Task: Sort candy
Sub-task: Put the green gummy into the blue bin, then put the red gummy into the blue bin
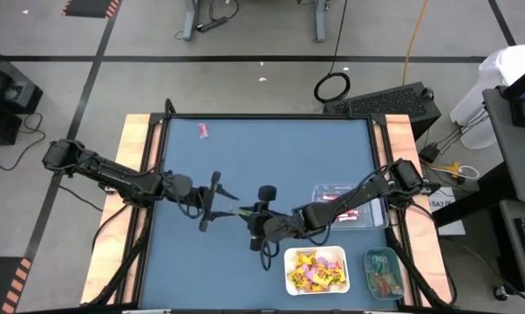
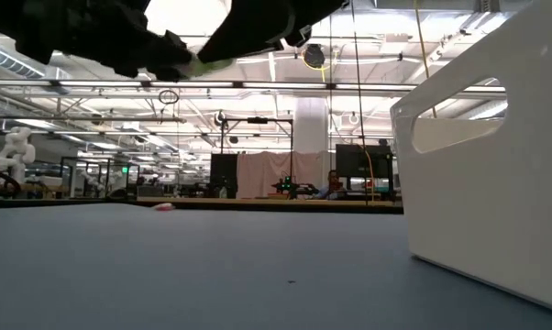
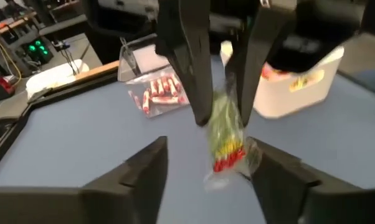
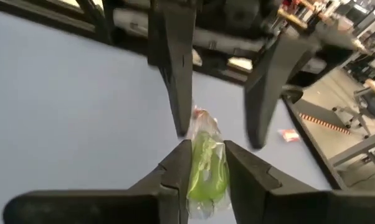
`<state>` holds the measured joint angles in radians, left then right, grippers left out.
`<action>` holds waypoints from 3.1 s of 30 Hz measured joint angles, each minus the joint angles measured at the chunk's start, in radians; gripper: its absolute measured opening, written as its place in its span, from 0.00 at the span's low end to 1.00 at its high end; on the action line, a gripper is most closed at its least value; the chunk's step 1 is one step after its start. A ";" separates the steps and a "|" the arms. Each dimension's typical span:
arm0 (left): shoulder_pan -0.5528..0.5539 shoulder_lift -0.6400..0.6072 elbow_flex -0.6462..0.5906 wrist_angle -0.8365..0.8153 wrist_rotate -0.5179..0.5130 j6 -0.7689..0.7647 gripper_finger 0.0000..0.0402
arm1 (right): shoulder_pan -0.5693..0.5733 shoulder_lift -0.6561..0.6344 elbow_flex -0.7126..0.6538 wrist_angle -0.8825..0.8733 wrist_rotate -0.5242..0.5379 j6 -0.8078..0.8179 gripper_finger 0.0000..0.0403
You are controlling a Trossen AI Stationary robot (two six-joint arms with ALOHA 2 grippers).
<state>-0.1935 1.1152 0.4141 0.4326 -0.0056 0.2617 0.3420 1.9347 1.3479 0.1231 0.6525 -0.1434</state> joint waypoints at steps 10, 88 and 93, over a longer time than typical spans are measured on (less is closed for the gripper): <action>-0.024 0.000 0.000 0.034 -0.009 -0.021 0.72 | 0.024 -0.001 0.000 -0.107 0.001 0.099 0.20; 0.393 0.019 0.000 -0.399 -0.605 -0.415 0.72 | 0.805 -0.419 -0.275 -1.285 -0.815 1.887 0.44; 0.420 0.046 0.000 -0.403 -0.605 -0.415 0.72 | 0.805 -0.419 -0.242 -1.268 -0.814 1.921 0.46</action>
<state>0.2261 1.1617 0.4141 0.0300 -0.6103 -0.1530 1.1473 1.5154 1.1061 -1.1453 -0.1617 1.7775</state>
